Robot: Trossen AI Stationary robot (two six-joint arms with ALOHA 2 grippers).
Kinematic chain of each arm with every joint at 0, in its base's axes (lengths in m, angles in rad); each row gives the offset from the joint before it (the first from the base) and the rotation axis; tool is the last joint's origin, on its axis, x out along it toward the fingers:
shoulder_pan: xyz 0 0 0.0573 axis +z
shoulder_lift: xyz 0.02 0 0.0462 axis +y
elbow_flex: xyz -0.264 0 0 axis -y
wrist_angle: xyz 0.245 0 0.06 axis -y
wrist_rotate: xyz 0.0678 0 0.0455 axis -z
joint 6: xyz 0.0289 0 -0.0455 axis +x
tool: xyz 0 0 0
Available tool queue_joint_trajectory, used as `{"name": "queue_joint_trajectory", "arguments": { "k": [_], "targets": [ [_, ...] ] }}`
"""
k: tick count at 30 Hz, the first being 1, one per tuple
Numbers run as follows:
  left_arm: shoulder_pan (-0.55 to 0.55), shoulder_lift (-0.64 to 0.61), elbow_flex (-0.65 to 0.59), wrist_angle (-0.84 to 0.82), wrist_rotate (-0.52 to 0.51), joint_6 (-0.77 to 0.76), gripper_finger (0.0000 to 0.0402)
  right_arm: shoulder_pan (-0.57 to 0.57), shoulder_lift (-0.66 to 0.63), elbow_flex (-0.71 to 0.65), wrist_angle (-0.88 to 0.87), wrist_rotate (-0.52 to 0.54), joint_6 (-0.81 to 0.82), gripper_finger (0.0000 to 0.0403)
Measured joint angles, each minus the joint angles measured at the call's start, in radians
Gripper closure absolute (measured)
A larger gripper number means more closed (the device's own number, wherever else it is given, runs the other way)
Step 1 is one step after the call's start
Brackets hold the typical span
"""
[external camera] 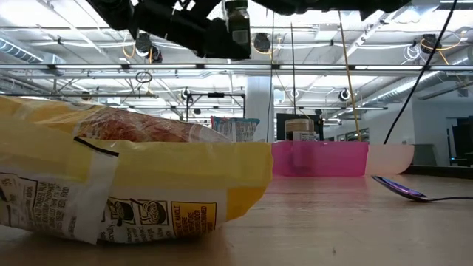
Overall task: Pick & Place Food Item
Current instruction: Put the green seasoning bottle into the pink bin
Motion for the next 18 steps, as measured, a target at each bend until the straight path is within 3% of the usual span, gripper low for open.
{"name": "queue_joint_trajectory", "arguments": {
  "k": [3, 7, 12, 18],
  "targets": [
    [0.0, -0.04, 0.001, -0.105, -0.064, 0.027, 0.0195, 0.005, -0.05, 0.0, -0.091, 0.019, -0.041, 0.0033],
    [0.0, -0.06, 0.037, -0.266, -0.129, 0.037, 0.0195, 0.038, -0.097, 0.0, -0.216, 0.175, -0.134, 0.0038],
    [-0.006, -0.042, 0.111, -0.382, -0.128, 0.009, 0.0195, 0.1, -0.102, 0.0, -0.263, 0.366, -0.271, 0.0045],
    [-0.019, 0.011, 0.165, -0.474, -0.127, 0.008, 0.0195, 0.145, -0.091, 0.001, -0.275, 0.449, -0.347, 0.005]
  ]
}}
